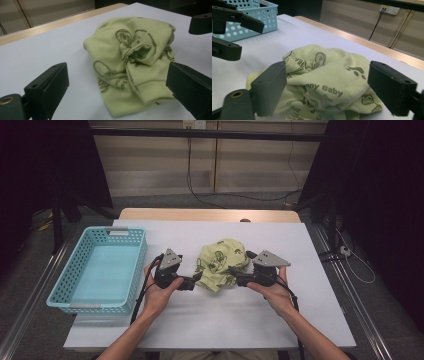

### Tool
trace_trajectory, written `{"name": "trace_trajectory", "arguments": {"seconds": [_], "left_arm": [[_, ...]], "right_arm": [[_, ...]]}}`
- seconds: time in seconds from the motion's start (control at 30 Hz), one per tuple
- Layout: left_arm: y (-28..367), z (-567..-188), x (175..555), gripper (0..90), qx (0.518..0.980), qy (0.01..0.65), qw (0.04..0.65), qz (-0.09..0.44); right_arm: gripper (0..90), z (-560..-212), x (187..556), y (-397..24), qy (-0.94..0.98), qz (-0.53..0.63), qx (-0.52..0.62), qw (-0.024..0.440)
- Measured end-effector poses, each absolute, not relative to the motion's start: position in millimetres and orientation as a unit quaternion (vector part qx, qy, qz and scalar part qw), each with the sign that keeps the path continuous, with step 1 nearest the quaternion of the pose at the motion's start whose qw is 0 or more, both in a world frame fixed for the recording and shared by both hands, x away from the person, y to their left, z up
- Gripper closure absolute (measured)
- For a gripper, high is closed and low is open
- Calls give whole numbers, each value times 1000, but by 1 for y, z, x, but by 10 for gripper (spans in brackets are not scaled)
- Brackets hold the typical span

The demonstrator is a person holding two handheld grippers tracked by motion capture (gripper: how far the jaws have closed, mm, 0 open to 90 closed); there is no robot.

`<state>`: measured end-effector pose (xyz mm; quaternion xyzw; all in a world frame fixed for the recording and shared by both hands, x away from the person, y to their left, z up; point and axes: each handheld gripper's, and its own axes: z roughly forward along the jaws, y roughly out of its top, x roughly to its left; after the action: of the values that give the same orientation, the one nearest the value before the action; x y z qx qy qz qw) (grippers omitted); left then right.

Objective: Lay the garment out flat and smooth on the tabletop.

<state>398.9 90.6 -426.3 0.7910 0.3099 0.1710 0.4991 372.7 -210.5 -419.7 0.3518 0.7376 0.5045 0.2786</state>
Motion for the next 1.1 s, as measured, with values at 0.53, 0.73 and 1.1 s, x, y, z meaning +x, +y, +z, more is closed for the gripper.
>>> {"name": "trace_trajectory", "arguments": {"seconds": [0.53, 0.73, 1.1], "left_arm": [[85, -439, 406, 44, 804, 316, 481, 150], [80, -443, 407, 46, 810, 321, 466, 154], [81, -436, 407, 69, 806, 322, 464, 178]], "right_arm": [[305, -448, 386, -197, 792, 438, 342, 252], [529, -446, 388, -206, 786, 443, 354, 247], [674, -420, 385, -218, 750, 496, 358, 252]]}}
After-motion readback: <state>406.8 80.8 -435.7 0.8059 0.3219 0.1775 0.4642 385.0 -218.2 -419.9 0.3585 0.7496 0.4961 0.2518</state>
